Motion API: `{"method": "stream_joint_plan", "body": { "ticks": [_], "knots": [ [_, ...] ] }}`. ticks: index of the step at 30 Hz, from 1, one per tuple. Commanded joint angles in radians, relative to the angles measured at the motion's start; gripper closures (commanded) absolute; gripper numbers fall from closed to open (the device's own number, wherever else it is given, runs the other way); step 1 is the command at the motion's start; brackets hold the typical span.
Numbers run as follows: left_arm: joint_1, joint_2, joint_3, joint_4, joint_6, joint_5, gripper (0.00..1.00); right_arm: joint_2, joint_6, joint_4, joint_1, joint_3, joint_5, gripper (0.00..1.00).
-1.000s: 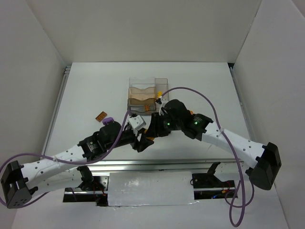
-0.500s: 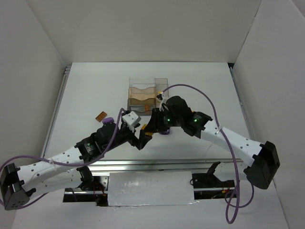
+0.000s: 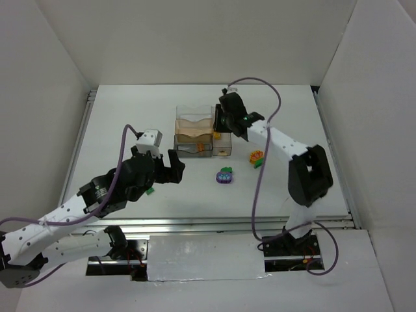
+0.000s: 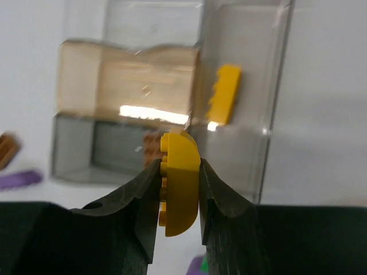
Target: Sort the legos into containers by color
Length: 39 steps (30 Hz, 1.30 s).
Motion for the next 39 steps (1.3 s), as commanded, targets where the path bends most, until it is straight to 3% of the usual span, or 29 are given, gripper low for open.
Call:
{"method": "stream_joint_plan", "body": {
  "ticks": [1, 4, 8, 9, 10, 13, 15, 16, 22, 24, 27, 37, 39],
  "knots": [
    [-0.002, -0.015, 0.058, -0.215, -0.048, -0.017, 0.00, 0.169, -0.085, -0.093, -0.038, 0.187, 0.203, 1.00],
    [-0.002, -0.076, 0.034, -0.232, -0.040, 0.003, 0.00, 0.266, -0.101, -0.138, -0.049, 0.297, 0.220, 0.99],
    [-0.002, -0.139, -0.015, -0.255, -0.062, 0.003, 0.00, 0.320, -0.108, -0.171, -0.059, 0.355, 0.252, 0.89],
    [-0.002, -0.150, -0.017, -0.260, -0.060, 0.009, 0.00, 0.320, -0.111, -0.165, -0.058, 0.352, 0.231, 0.82],
    [-0.002, -0.150, -0.019, -0.258, -0.054, 0.012, 0.01, 0.316, -0.113, -0.162, -0.058, 0.338, 0.219, 0.67],
    [-0.002, -0.141, -0.014, -0.254, -0.045, 0.018, 0.00, 0.282, -0.107, -0.144, -0.058, 0.297, 0.171, 0.37],
    [-0.002, -0.118, -0.005, -0.254, -0.036, 0.023, 0.00, 0.259, -0.104, -0.127, -0.059, 0.260, 0.162, 0.27],
    [-0.002, -0.110, -0.002, -0.254, -0.034, 0.026, 0.01, 0.235, -0.102, -0.118, -0.059, 0.249, 0.153, 0.18],
    [-0.002, -0.099, -0.002, -0.258, -0.045, 0.026, 0.00, 0.152, -0.050, -0.153, -0.107, 0.215, 0.147, 0.16],
    [-0.002, -0.121, -0.005, -0.266, -0.050, 0.020, 0.00, 0.109, 0.009, -0.144, -0.148, 0.134, 0.102, 0.16],
    [-0.004, -0.142, -0.014, -0.269, -0.051, 0.020, 0.00, 0.043, 0.077, -0.202, -0.210, 0.057, 0.159, 0.16],
    [-0.004, -0.096, -0.003, -0.249, -0.028, 0.052, 0.01, 0.047, 0.181, -0.288, -0.268, -0.107, 0.183, 0.15],
    [-0.004, -0.088, -0.009, -0.248, -0.025, 0.069, 0.00, 0.009, 0.230, -0.282, -0.268, -0.164, 0.214, 0.10]
  ]
}}
